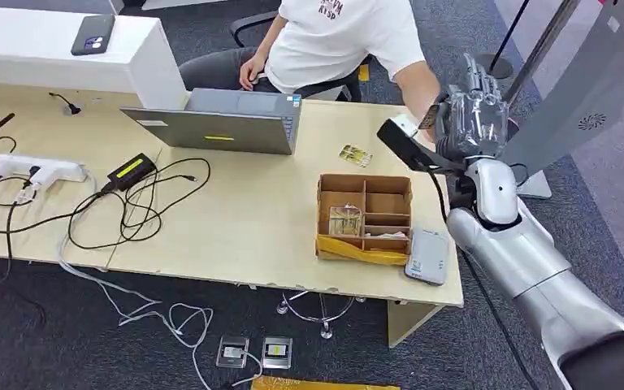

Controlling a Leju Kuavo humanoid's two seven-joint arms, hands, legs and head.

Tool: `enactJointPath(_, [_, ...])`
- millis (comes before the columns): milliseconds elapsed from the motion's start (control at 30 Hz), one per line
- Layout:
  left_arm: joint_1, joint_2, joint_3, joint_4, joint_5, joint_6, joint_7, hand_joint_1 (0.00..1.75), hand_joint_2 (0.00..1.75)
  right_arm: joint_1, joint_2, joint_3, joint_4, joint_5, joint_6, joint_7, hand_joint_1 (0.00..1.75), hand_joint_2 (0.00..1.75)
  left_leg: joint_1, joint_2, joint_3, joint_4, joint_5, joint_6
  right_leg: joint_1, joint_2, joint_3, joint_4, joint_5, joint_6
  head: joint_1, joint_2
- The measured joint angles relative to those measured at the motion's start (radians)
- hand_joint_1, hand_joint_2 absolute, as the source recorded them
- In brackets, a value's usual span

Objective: Pass the card to the sensor for recognition and then transmit it.

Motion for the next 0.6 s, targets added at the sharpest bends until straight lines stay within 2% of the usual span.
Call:
enactJointPath(133, [-0.008, 0.0, 0.0, 0.0, -0.025, -0.017, 0.014, 0.0, 0.0, -0.05, 0.034, 0.014, 0.064, 0.006, 0.009, -0.007, 1.75, 1.75, 0.0, 0.0, 0.0, 0.0, 0.0, 0.0, 0.0, 0.0, 0.0, 0.0, 0.0, 0.0, 0.0, 0.0])
enactJointPath(167, [-0.01, 0.0, 0.0, 0.0, -0.031, -0.019, 0.017, 0.0, 0.0, -0.063, 0.045, 0.016, 0.08, 0.005, 0.014, -0.008, 1.64, 1.75, 0.0, 0.0, 0.0, 0.0, 0.0, 0.0, 0.0, 0.0, 0.0, 0.0, 0.0, 0.0, 0.0, 0.0])
enactJointPath(200, [-0.012, 0.0, 0.0, 0.0, -0.034, -0.019, 0.018, 0.0, 0.0, -0.075, 0.055, 0.018, 0.095, 0.004, 0.017, -0.009, 0.17, 1.75, 0.0, 0.0, 0.0, 0.0, 0.0, 0.0, 0.0, 0.0, 0.0, 0.0, 0.0, 0.0, 0.0, 0.0])
enactJointPath(233, [-0.014, 0.0, 0.0, 0.0, -0.037, -0.019, 0.018, 0.0, 0.0, -0.087, 0.064, 0.022, 0.109, 0.002, 0.021, -0.01, 0.0, 1.75, 0.0, 0.0, 0.0, 0.0, 0.0, 0.0, 0.0, 0.0, 0.0, 0.0, 0.0, 0.0, 0.0, 0.0])
enactJointPath(367, [-0.015, -0.001, 0.0, 0.0, -0.045, -0.019, 0.018, 0.0, 0.0, -0.11, 0.098, 0.033, 0.162, -0.006, 0.026, -0.013, 0.0, 1.75, 0.0, 0.0, 0.0, 0.0, 0.0, 0.0, 0.0, 0.0, 0.0, 0.0, 0.0, 0.0, 0.0, 0.0])
enactJointPath(600, [-0.015, -0.001, 0.0, 0.0, -0.055, -0.022, 0.018, 0.0, 0.0, -0.112, 0.122, 0.047, 0.222, -0.005, 0.016, -0.008, 0.0, 1.75, 0.0, 0.0, 0.0, 0.0, 0.0, 0.0, 0.0, 0.0, 0.0, 0.0, 0.0, 0.0, 0.0, 0.0])
